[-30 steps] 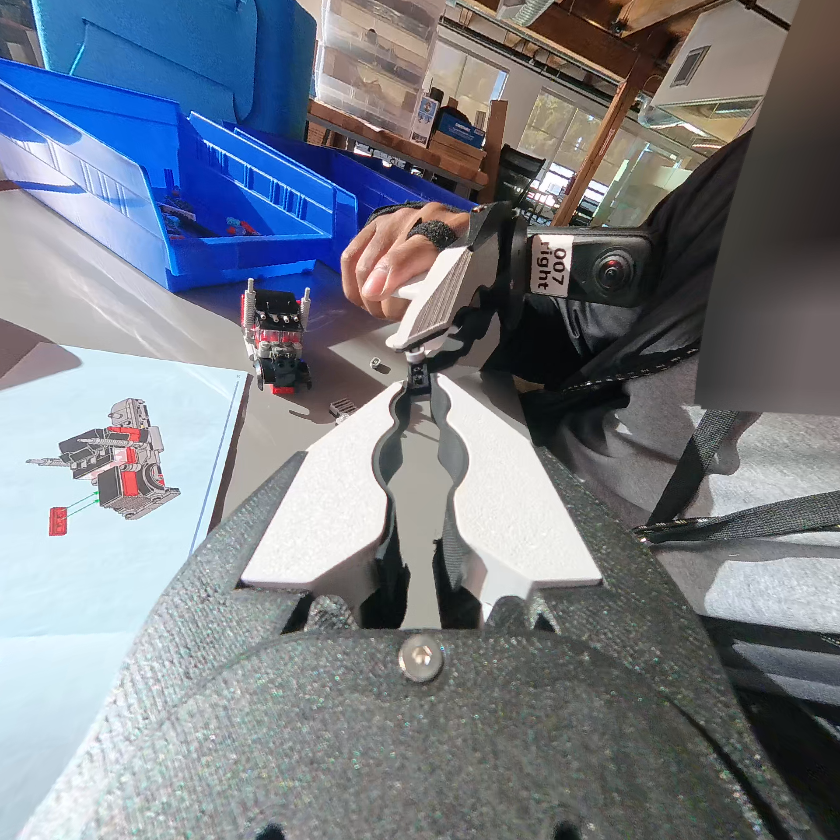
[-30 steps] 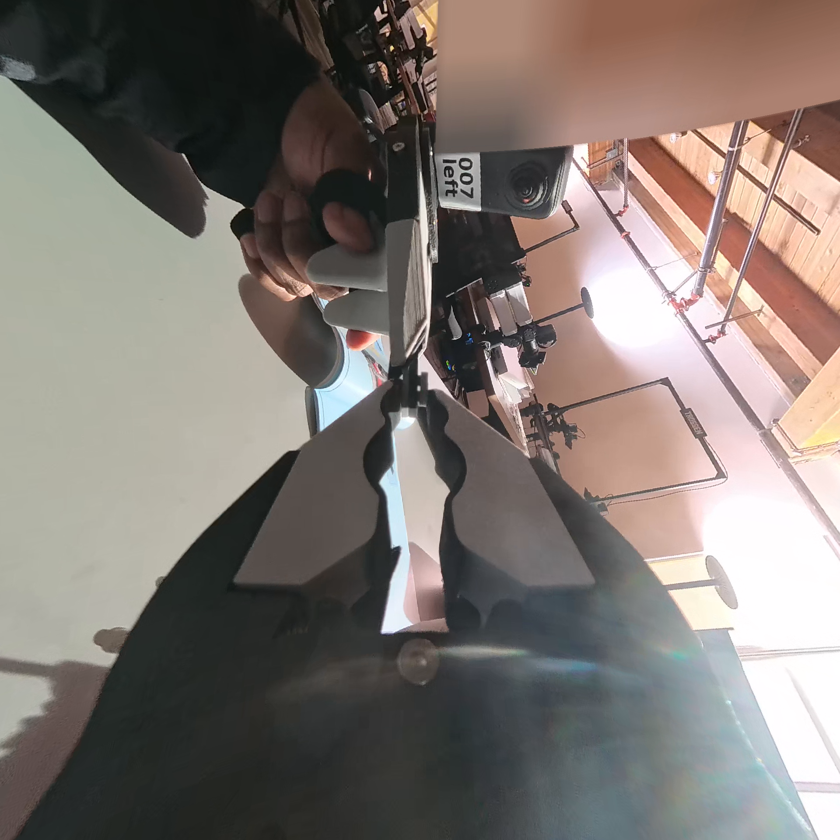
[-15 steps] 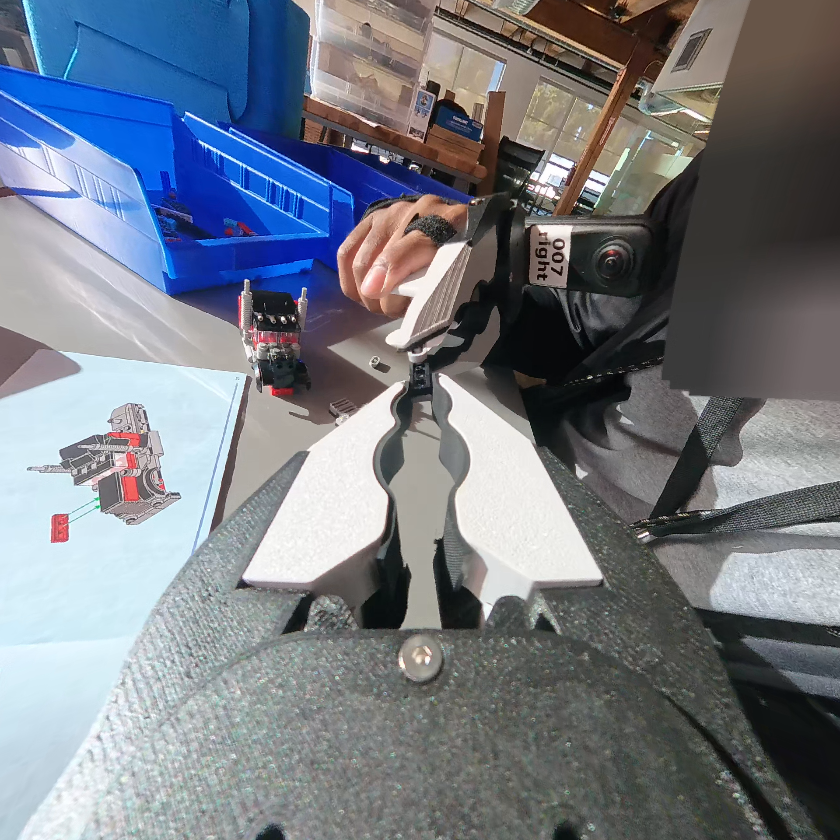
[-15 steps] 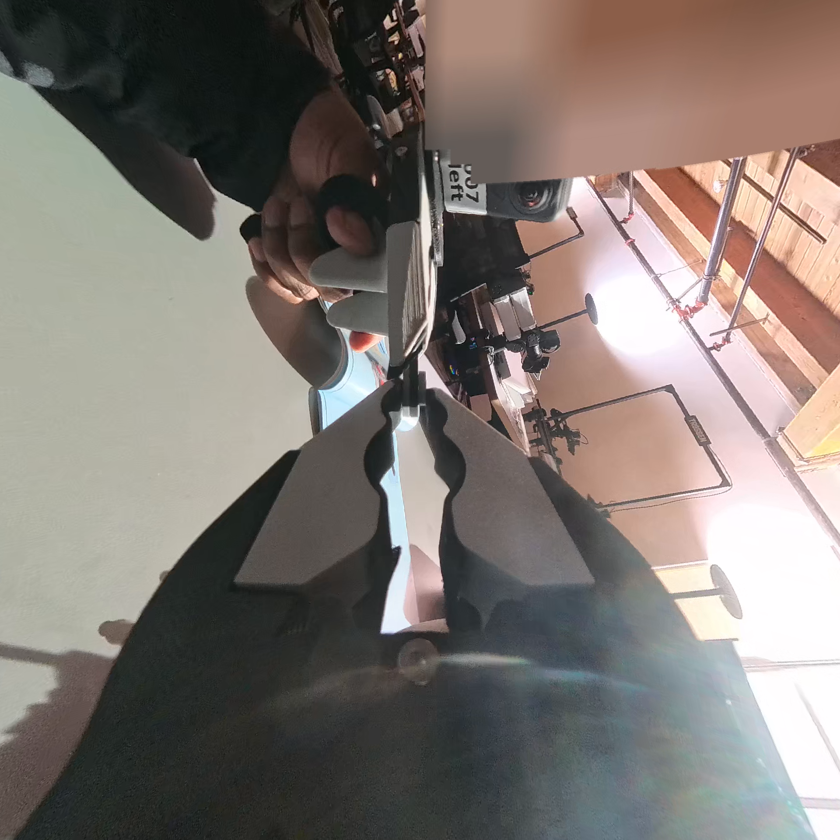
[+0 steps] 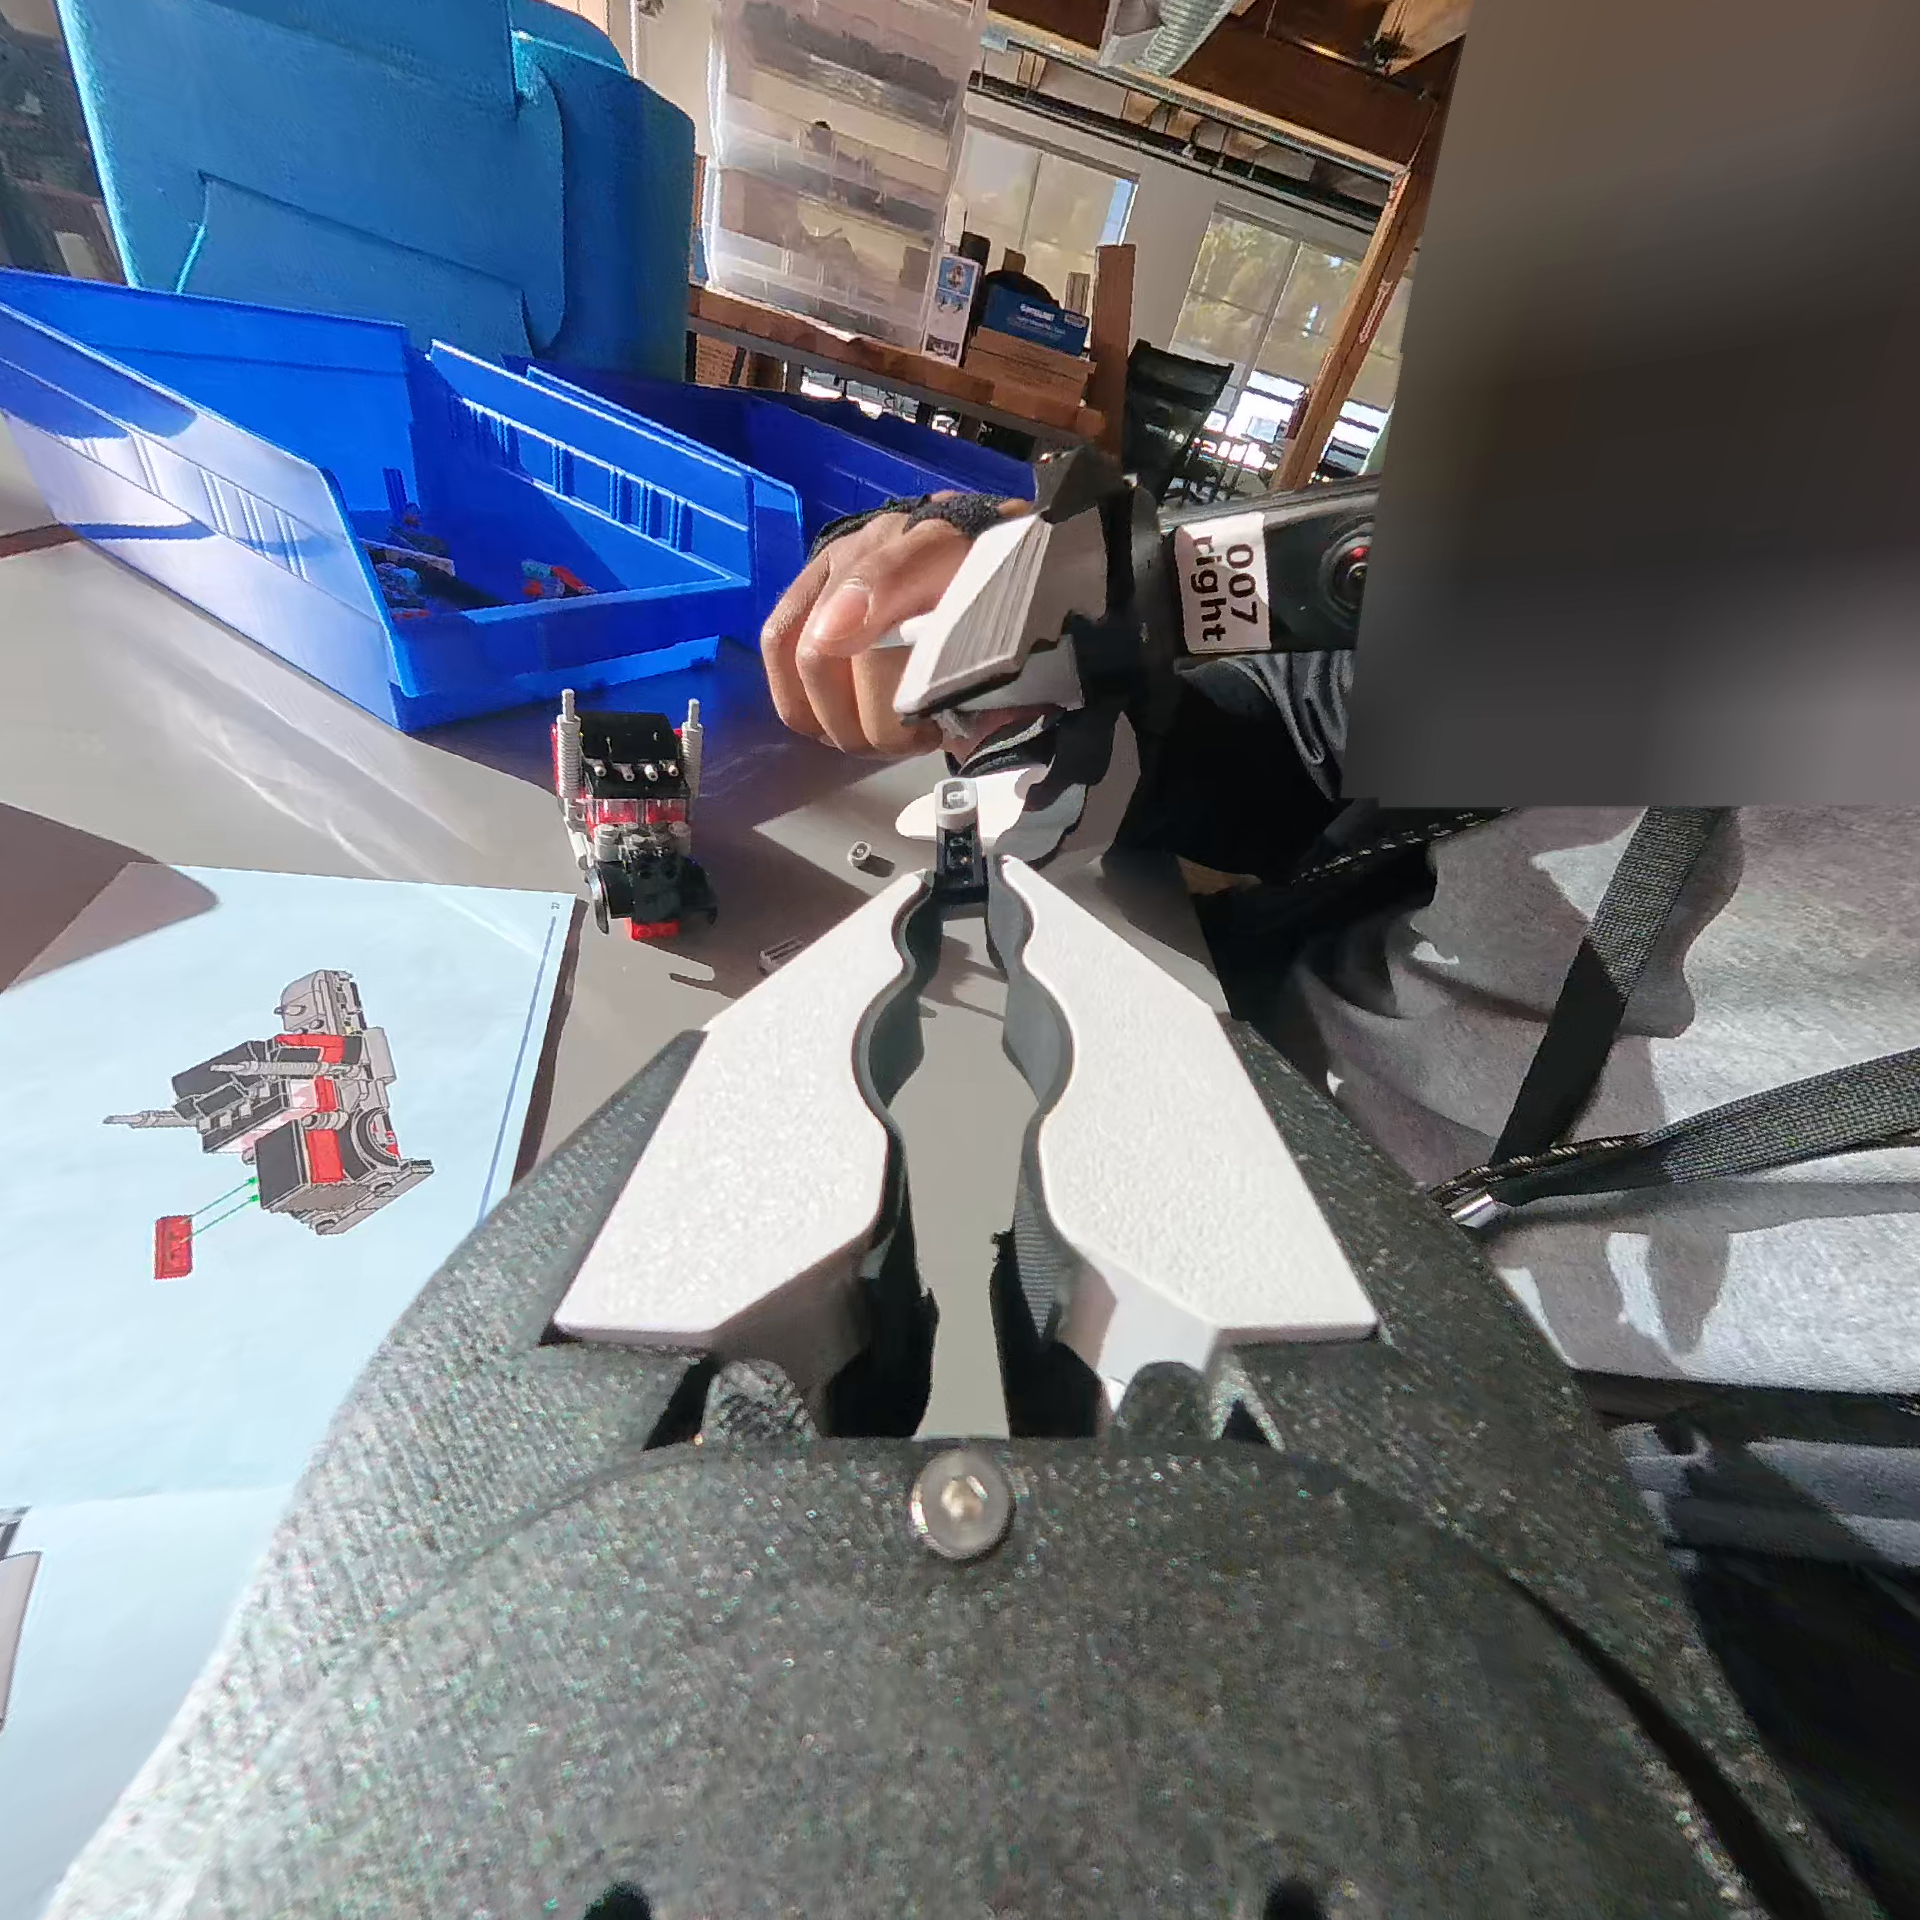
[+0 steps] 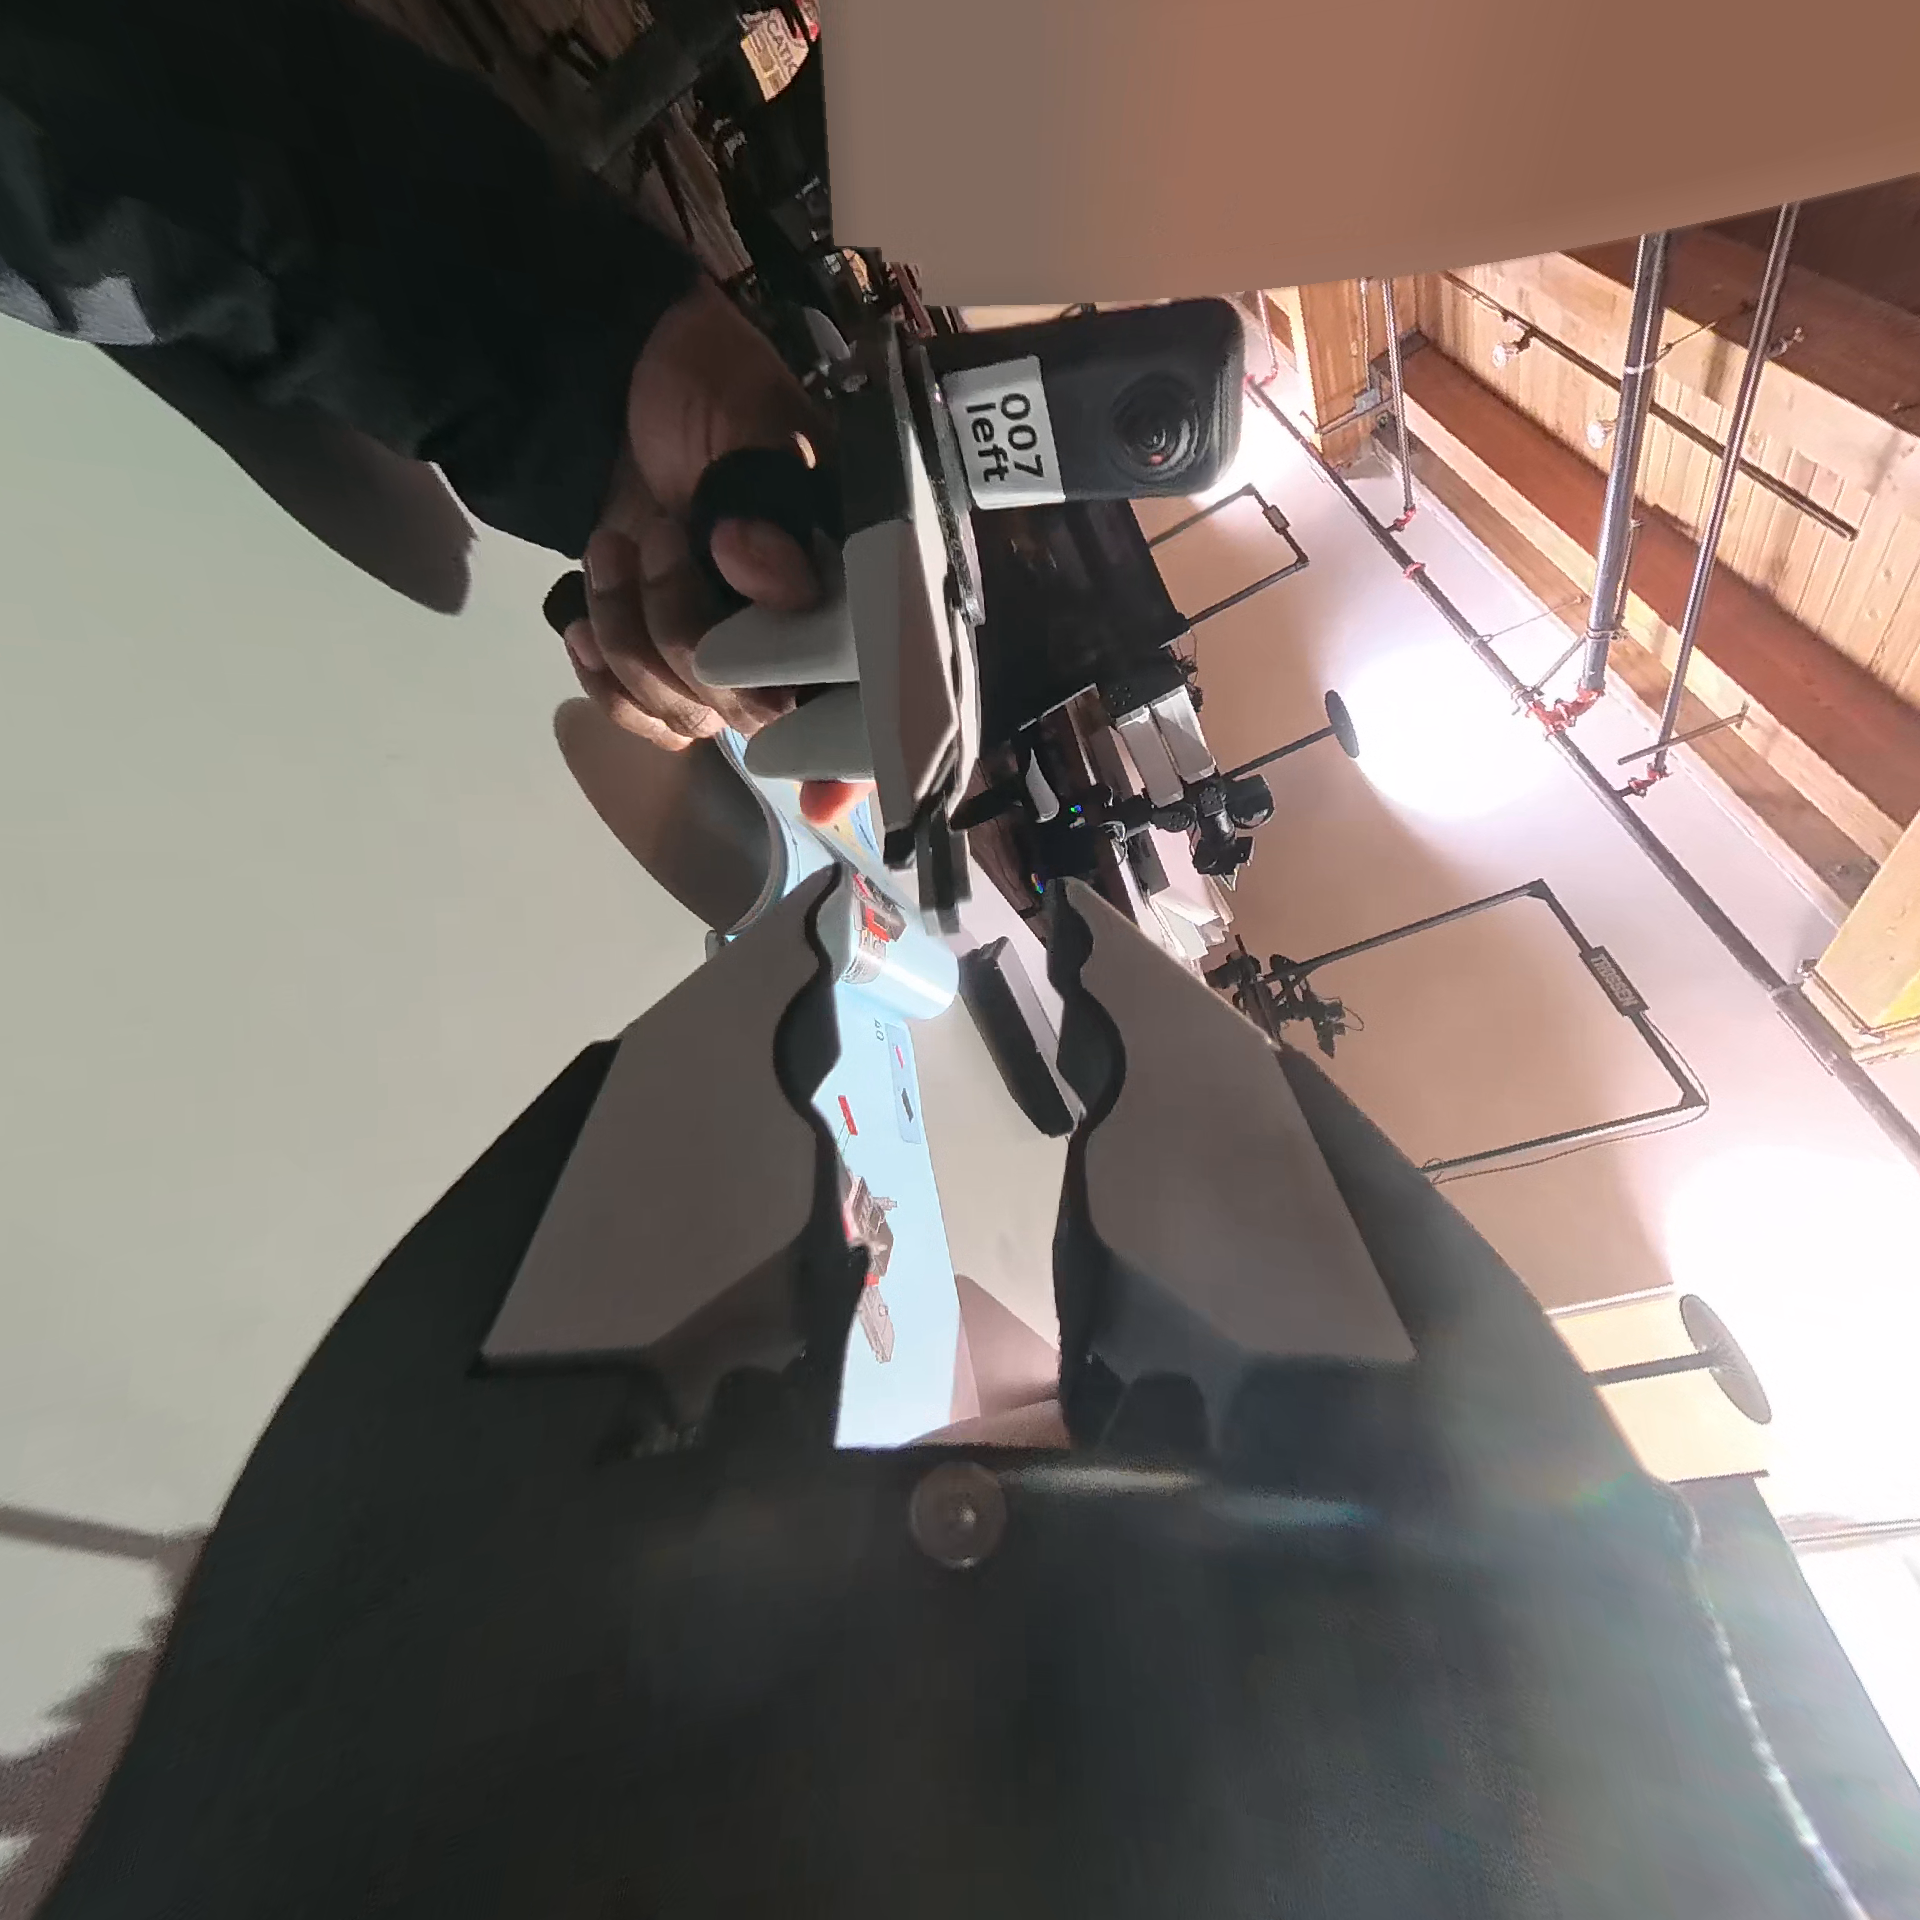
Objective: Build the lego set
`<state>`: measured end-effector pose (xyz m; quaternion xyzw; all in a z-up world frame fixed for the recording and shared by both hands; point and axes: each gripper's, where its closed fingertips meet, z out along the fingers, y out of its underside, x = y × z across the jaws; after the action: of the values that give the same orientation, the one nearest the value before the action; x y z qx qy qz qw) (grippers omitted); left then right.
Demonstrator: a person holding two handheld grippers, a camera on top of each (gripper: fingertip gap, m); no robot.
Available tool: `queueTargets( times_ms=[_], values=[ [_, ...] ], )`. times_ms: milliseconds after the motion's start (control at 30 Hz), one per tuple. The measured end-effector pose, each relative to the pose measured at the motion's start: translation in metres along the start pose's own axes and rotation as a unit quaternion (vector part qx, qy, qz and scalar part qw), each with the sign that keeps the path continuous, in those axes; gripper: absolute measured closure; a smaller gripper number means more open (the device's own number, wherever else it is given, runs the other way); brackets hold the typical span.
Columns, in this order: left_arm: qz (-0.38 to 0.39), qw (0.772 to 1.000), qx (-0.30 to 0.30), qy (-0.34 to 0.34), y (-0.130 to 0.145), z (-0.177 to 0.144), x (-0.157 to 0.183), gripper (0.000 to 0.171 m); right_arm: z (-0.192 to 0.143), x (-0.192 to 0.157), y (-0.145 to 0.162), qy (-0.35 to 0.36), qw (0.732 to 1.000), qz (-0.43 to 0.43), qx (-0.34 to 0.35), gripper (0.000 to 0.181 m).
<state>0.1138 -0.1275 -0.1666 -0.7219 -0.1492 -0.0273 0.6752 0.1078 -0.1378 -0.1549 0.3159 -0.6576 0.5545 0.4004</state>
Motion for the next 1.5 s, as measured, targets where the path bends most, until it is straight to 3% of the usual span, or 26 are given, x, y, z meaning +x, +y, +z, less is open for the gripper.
queueTargets(
  times_ms=[400,667,733,800,967,1200,1367,1500],
  values=[
    [-0.024,1.000,-0.020,0.002,0.008,0.004,-0.002,0.162,0.008,-0.011,0.001,-0.010,0.999,-0.031,-0.018,0.169],
    [-0.023,1.000,-0.015,0.003,0.006,0.004,-0.002,0.162,0.008,-0.010,0.000,-0.006,1.000,-0.015,-0.010,0.167],
    [-0.025,1.000,-0.014,0.000,0.005,0.003,-0.003,0.163,0.005,-0.009,0.002,-0.008,1.000,-0.006,-0.010,0.150],
    [-0.027,1.000,-0.009,-0.001,0.004,0.001,-0.003,0.163,0.003,-0.007,0.003,-0.011,1.000,0.006,-0.006,0.148],
    [-0.030,1.000,-0.009,0.003,0.003,0.003,-0.002,0.162,0.004,-0.008,0.004,-0.003,1.000,-0.006,-0.013,0.168],
    [-0.047,0.999,0.020,-0.012,-0.007,0.000,-0.009,0.148,0.003,0.007,0.007,0.043,0.998,0.021,-0.026,0.170],
    [-0.054,0.998,0.041,0.004,-0.016,0.000,-0.005,0.150,0.003,0.008,0.005,0.060,0.998,0.003,-0.031,0.167],
    [-0.052,0.998,0.041,0.009,-0.016,0.000,-0.004,0.162,0.002,0.005,0.002,0.058,0.998,-0.011,-0.026,0.167]
  ],
)
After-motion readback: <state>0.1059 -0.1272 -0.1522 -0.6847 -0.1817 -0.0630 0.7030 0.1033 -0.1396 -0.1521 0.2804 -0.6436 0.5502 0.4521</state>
